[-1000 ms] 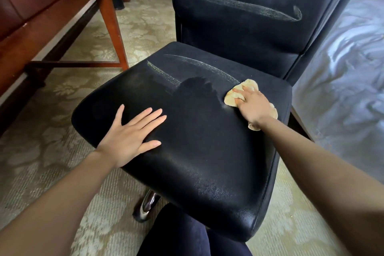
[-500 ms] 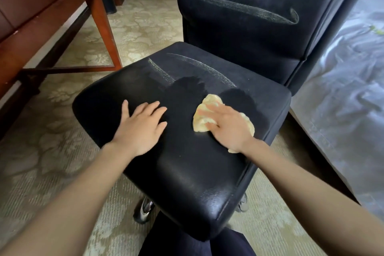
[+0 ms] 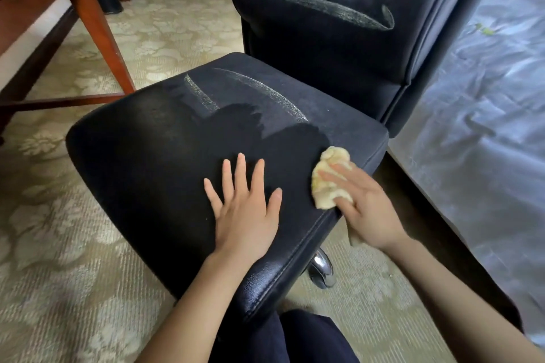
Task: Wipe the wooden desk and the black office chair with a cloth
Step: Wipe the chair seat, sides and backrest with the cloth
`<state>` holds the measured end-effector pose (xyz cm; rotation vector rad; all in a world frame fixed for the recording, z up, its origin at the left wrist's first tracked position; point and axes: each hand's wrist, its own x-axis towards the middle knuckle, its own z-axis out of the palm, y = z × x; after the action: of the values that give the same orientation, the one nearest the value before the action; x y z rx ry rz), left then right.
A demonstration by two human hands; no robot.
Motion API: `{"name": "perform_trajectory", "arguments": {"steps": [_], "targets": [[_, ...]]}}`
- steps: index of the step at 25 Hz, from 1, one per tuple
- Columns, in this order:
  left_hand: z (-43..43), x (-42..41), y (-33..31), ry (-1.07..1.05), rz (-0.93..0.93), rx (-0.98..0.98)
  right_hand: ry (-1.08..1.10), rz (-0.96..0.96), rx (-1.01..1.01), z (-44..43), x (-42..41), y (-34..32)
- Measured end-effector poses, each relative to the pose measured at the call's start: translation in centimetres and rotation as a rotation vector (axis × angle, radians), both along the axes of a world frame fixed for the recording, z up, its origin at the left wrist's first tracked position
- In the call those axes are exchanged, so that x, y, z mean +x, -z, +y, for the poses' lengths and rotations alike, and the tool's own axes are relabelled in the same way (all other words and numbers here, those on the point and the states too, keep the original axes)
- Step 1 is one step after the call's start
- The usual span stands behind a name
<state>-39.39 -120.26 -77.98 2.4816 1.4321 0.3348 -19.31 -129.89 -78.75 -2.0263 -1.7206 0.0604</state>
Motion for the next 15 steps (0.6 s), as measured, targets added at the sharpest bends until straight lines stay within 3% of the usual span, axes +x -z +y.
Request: {"name": "perform_trajectory", "arguments": {"steps": [4,9,15], "targets": [[-0.3,-0.2,0.5,0.052,0.101,0.129,0.201,0.115,-0.009,2.1,5.0,0.5],[-0.3,-0.4,0.7,0.068,0.106,0.153,0.458,0.418,0.07,5.7,7.8,0.2],[-0.2,-0.5,1.0,0.07,0.094,0.172,0.607,0.614,0.194,5.0,2.2,0.9]]}}
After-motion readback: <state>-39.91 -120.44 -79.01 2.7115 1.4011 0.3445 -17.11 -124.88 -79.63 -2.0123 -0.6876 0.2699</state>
